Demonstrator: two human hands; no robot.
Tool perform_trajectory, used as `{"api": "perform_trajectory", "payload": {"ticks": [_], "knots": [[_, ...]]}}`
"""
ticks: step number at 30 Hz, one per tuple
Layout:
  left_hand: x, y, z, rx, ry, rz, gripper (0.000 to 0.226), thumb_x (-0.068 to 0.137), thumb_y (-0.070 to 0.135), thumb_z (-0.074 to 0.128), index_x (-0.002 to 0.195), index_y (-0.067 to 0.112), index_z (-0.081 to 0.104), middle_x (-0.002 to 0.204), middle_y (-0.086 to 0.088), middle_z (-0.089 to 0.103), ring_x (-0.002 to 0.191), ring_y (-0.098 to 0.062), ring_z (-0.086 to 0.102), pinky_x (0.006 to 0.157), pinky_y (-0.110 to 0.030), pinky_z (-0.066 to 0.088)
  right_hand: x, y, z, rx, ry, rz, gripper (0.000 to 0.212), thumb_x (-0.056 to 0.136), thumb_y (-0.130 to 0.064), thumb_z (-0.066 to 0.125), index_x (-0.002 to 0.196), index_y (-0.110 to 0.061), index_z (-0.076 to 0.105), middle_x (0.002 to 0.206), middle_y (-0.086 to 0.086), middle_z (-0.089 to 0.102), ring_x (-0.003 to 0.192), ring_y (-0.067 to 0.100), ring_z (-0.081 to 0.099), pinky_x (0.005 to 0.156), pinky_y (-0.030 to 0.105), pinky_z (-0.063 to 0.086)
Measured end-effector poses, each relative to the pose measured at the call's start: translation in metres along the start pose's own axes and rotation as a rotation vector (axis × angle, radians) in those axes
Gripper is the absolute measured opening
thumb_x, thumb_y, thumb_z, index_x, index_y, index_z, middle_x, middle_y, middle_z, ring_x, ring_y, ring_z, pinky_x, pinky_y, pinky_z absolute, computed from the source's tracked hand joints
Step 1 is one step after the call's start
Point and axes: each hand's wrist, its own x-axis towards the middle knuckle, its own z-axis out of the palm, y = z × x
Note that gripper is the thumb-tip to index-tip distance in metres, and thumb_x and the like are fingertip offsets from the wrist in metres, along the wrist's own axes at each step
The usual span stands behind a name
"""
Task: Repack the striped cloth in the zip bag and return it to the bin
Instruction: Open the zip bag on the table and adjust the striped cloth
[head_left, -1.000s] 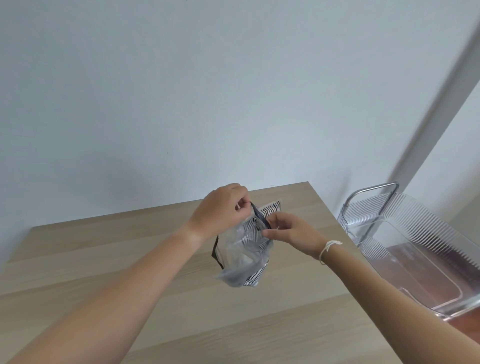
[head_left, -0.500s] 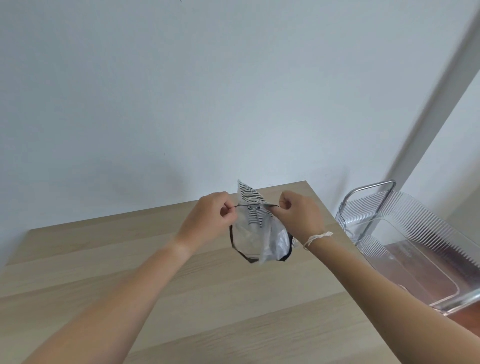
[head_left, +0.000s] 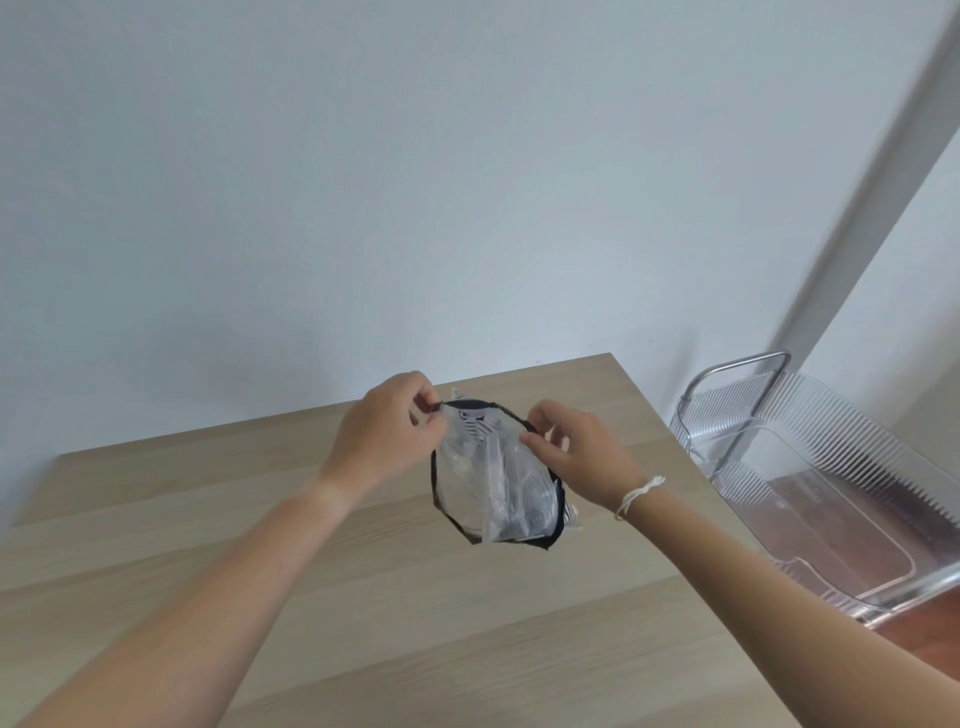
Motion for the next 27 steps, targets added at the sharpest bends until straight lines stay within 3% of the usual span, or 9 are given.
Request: {"api": "perform_trajectory", "payload": {"ticks": [2,5,8,10,13,16,19,24,27], "knots": [[0.003,0.004,-0.001,0.001,-0.047,0.084,0.024,0.076,0.024,0.059,0.098,0.031,0.054,0.098,0.016,0.058,0.082,-0.008,0.056,0.063,-0.017,0.04,0.003,-0.006,-0.002,-0.064,-0.002,-0.074,0.011,0.086,-0.023,0.059,0.079,-0.016,0.052,0.067,-0.016,0.051,0.066,0.021,0.056,0.063,0.029,0.041],[0.008,0.015,0.003,0.057,-0.195,0.258,0.033,0.081,0.026,0.059,0.114,0.029,0.058,0.109,0.009,0.062,0.098,-0.012,0.054,0.08,-0.027,0.045,0.006,-0.012,-0.003,-0.133,-0.029,-0.157,0.013,0.086,-0.022,0.058,0.083,-0.01,0.056,0.074,-0.003,0.061,0.067,0.023,0.056,0.069,0.034,0.043],[0.012,0.019,0.009,0.105,-0.256,0.247,0.021,0.084,0.025,0.057,0.103,0.025,0.067,0.096,0.008,0.068,0.091,-0.013,0.058,0.072,-0.026,0.043,0.006,-0.014,-0.003,-0.143,-0.023,-0.179,0.012,0.085,-0.021,0.059,0.083,-0.01,0.058,0.075,-0.003,0.062,0.066,0.022,0.056,0.07,0.036,0.045],[0.013,0.019,0.011,0.086,-0.215,0.231,0.016,0.083,0.022,0.057,0.093,0.022,0.069,0.083,0.009,0.065,0.08,-0.012,0.059,0.065,-0.023,0.041,0.005,-0.012,-0.004,-0.111,-0.02,-0.148,0.009,0.084,-0.023,0.059,0.083,-0.015,0.058,0.074,-0.008,0.059,0.067,0.021,0.056,0.07,0.034,0.045],[0.01,0.023,0.013,0.025,-0.12,0.222,0.013,0.082,0.018,0.054,0.08,0.016,0.067,0.074,0.007,0.06,0.068,-0.014,0.057,0.059,-0.029,0.045,0.001,-0.004,-0.005,0.054,-0.09,0.021,0.008,0.083,-0.032,0.061,0.083,-0.028,0.054,0.076,-0.011,0.06,0.072,0.013,0.058,0.071,0.03,0.048],[0.008,0.025,0.014,0.039,-0.113,0.217,0.012,0.082,0.016,0.053,0.08,0.013,0.065,0.075,0.006,0.059,0.067,-0.014,0.056,0.059,-0.03,0.045,-0.005,0.006,0.001,0.134,-0.174,0.155,0.006,0.082,-0.033,0.062,0.082,-0.028,0.059,0.074,-0.014,0.06,0.073,0.009,0.056,0.073,0.03,0.049],[0.006,0.021,0.011,0.048,-0.112,0.192,0.013,0.082,0.014,0.053,0.08,0.013,0.066,0.074,0.009,0.055,0.065,-0.011,0.052,0.056,-0.024,0.039,-0.005,0.012,0.004,0.028,-0.08,0.182,0.005,0.083,-0.028,0.06,0.08,-0.025,0.061,0.069,-0.016,0.059,0.062,0.005,0.052,0.062,0.024,0.042],[0.004,0.018,0.012,0.077,-0.103,0.205,0.013,0.085,0.013,0.053,0.079,0.01,0.064,0.073,0.002,0.056,0.059,-0.014,0.047,0.054,-0.026,0.035,-0.005,0.015,0.003,-0.504,0.272,0.044,0.012,0.085,-0.023,0.053,0.08,-0.017,0.062,0.068,-0.004,0.065,0.066,0.021,0.058,0.075,0.03,0.032],[0.007,0.017,0.009,0.044,-0.039,0.169,0.013,0.086,0.012,0.052,0.08,0.01,0.064,0.075,0.003,0.057,0.059,-0.006,0.048,0.057,-0.024,0.038,-0.009,0.018,0.002,-0.451,0.261,0.001,0.015,0.086,-0.027,0.056,0.077,-0.016,0.06,0.06,-0.009,0.056,0.059,0.018,0.052,0.074,0.032,0.034]]}}
